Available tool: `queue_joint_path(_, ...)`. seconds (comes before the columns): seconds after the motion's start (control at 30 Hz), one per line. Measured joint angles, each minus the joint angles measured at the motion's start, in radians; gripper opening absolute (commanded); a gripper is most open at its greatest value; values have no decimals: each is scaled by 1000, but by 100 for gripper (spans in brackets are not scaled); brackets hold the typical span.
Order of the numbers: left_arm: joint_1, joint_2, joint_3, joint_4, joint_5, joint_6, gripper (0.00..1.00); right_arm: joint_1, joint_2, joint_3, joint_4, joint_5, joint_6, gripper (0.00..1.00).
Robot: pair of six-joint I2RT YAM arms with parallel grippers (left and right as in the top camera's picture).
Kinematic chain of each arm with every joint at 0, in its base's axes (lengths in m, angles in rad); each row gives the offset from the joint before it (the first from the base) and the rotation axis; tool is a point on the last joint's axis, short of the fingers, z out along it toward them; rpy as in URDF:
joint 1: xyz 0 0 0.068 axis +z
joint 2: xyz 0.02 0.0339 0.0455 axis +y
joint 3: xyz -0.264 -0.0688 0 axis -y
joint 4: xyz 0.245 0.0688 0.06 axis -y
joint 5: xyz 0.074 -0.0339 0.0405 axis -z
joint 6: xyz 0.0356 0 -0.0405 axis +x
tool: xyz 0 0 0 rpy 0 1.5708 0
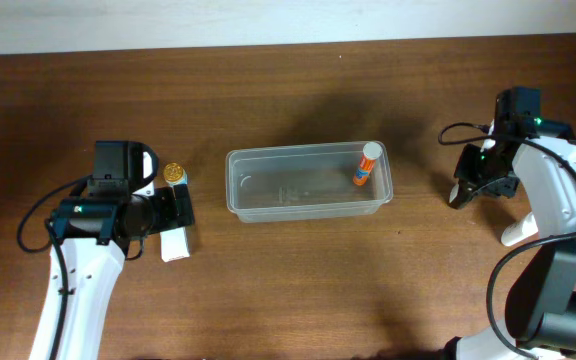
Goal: Pack container
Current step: 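Grasp the dark white-capped bottle with the right gripper and place it in container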
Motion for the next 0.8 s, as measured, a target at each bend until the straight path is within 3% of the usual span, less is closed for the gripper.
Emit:
queue_joint_path(0.17, 0, 0, 0, 0, 0, 0, 99, 0, -22, 51, -109, -5, -21, 24)
queue_joint_path(0.33, 0, 0, 0, 0, 0, 0, 99, 31, -178, 175, -248, -22, -75, 24)
queue_joint_path(0.53, 0, 0, 0, 0, 0, 0, 99, 231, -353, 223, -333, -32, -105, 24)
queue_joint_path(0.8, 0, 0, 0, 0, 0, 0, 99, 466, -294, 214, -273, -39, -80, 24)
